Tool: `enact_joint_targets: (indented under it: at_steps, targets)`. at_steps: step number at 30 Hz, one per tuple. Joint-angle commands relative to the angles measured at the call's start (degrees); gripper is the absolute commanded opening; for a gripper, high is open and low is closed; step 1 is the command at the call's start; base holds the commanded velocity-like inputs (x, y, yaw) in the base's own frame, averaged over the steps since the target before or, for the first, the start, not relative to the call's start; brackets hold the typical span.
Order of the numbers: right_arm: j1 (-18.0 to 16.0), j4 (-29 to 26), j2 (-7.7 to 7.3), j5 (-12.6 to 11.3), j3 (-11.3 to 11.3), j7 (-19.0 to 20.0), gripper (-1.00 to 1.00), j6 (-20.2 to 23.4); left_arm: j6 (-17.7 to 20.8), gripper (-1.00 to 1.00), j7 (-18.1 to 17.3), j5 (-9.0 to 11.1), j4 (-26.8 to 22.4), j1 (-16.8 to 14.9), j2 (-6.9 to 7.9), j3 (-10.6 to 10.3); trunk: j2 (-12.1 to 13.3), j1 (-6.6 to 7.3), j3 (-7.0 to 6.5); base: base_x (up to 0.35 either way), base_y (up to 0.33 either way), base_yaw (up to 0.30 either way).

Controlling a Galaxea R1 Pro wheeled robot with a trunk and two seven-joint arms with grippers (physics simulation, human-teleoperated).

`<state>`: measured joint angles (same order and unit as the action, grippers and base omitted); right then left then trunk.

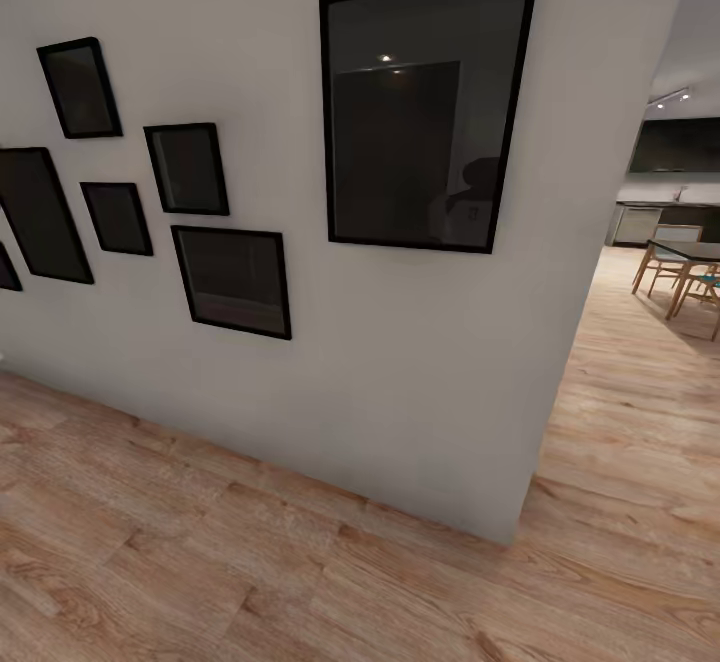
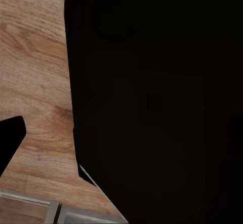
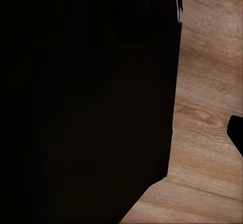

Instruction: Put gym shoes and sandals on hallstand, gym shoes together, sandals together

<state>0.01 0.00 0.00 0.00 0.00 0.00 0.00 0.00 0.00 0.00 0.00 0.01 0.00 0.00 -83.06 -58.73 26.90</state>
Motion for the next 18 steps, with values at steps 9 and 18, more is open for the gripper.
enact_joint_targets:
  at_steps: [9, 18]
  targets:
    - [-0.1, -1.4, 1.84, 0.1, 0.1, 0.2, 1.0, -0.2, -0.1, 1.0, -0.1, -0.1, 0.4, 0.1, -0.09, 0.1, 0.0, 0.0, 0.03, 0.0, 0.0, 0.0]
    - [-0.1, -2.3, 1.96, 0.2, 0.0, -0.1, 1.0, -2.5, -0.3, 1.0, -0.1, -0.1, -0.5, 0.0, 0.3, -0.1, 0.0, 0.0, 0.03, 0.0, 0.0, 0.0]
